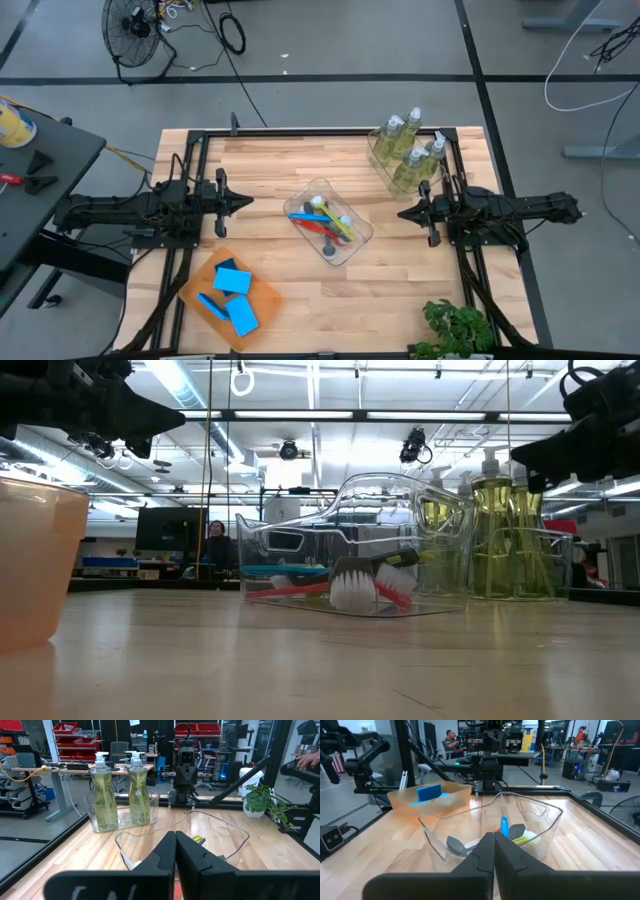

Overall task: Pick & Place Kitchen Sink Supplies
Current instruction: Return to Home Position

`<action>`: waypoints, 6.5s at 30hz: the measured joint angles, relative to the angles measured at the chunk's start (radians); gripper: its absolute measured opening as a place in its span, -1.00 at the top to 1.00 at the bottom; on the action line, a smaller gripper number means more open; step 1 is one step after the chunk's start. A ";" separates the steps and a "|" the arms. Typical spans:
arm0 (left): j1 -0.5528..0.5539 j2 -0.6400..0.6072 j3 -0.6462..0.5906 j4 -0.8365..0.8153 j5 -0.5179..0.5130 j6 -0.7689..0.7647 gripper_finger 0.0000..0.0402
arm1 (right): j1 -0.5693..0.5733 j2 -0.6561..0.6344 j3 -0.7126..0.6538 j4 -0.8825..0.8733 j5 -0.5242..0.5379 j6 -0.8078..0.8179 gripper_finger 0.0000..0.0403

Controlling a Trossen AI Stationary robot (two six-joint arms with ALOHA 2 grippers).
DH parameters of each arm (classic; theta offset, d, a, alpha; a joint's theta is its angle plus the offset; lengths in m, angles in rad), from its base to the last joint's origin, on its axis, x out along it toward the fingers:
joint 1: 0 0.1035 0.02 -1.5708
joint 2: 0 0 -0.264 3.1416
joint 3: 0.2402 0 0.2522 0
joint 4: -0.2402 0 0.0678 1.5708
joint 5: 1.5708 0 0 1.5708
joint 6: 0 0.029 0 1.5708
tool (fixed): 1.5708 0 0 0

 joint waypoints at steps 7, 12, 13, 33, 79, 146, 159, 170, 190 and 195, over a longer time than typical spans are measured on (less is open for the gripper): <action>0.000 0.000 0.000 0.000 0.000 0.000 0.93 | -0.010 -0.052 0.000 0.001 0.006 -0.048 0.96; 0.000 0.000 0.000 0.000 0.000 0.000 0.93 | -0.036 -0.057 0.000 0.001 0.006 -0.035 0.96; 0.000 0.000 0.000 0.000 0.000 0.000 0.93 | -0.041 -0.057 0.000 0.001 0.006 -0.035 0.96; 0.000 0.000 0.000 0.000 0.000 0.000 0.93 | -0.049 -0.064 0.000 0.002 -0.001 -0.039 0.96; 0.000 -0.008 -0.055 0.075 0.011 -0.033 0.93 | -0.049 -0.064 0.000 0.002 0.000 -0.039 0.96; 0.012 -0.308 -0.193 -0.054 -0.035 0.026 0.93 | -0.049 -0.064 0.001 0.002 0.000 -0.040 0.96; 0.013 -0.308 -0.193 -0.051 -0.035 0.026 0.93 | -0.049 -0.064 0.001 0.002 0.000 -0.040 0.96; 0.013 -0.308 -0.193 -0.050 -0.035 0.026 0.93 | -0.049 -0.064 0.001 0.002 0.000 -0.040 0.96; 0.013 -0.308 -0.193 -0.051 -0.035 0.026 0.93 | -0.048 -0.064 0.001 0.002 0.000 -0.039 0.96; 0.013 -0.308 -0.193 -0.050 -0.035 0.026 0.93 | -0.049 -0.064 0.001 0.002 0.000 -0.039 0.96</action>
